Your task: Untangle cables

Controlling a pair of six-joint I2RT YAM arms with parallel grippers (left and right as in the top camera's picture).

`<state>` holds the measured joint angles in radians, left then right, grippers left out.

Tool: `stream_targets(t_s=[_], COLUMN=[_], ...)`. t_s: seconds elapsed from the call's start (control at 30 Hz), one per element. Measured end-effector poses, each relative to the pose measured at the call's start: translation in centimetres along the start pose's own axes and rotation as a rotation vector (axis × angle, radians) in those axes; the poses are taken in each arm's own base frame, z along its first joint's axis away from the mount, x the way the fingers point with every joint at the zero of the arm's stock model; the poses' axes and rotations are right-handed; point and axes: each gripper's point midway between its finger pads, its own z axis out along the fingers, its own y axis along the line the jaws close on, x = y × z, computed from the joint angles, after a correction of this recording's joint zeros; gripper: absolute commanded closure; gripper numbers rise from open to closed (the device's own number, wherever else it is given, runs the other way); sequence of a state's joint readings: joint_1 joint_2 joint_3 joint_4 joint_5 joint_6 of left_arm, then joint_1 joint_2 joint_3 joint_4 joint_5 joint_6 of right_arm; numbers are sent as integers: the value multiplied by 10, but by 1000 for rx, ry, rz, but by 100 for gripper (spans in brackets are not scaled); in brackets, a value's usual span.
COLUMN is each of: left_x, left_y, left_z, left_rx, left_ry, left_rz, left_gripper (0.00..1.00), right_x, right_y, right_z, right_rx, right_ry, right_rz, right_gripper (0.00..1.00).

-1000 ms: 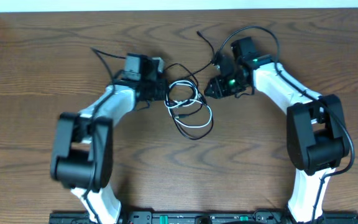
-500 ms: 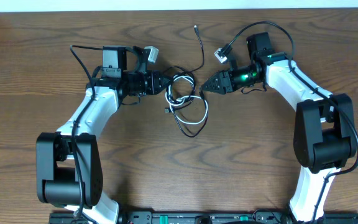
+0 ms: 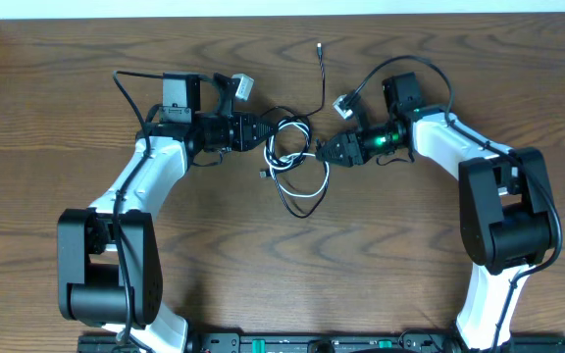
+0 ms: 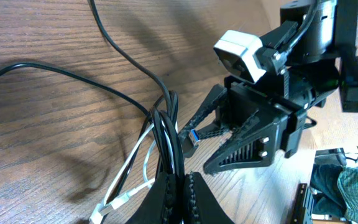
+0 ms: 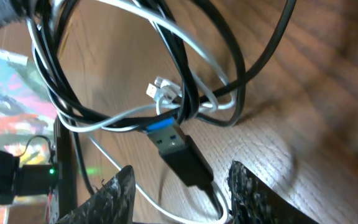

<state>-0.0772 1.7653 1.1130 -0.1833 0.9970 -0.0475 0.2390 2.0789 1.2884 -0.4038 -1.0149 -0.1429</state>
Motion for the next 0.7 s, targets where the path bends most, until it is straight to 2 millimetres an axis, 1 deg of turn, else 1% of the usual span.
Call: stream_targets(t_s=[0.23, 0.27, 0.4, 0.53, 0.63, 0.7], left_x=[0, 0, 0, 0, 4, 7], left_y=[0, 0, 0, 1, 9, 17], left_z=[0, 0, 0, 0, 0, -1], left_rx=[0, 0, 0, -6, -53, -99], left_ry=[0, 0, 0, 1, 11, 18], left_rz=[0, 0, 0, -2, -22, -36], left_gripper=[93, 92, 92, 92, 92, 92], right_x=[11, 13, 20, 16, 16, 15], right_y=[-1, -1, 2, 8, 10, 12], right_z=[8, 10, 19, 24, 25, 25], right_rx=[-28, -28, -34, -53, -59, -73], right_ry=[-22, -19, -9, -19, -20, -24], right_rz=[-36, -38, -58, -94, -103, -115], right_gripper=[60, 62, 78, 85, 99, 99])
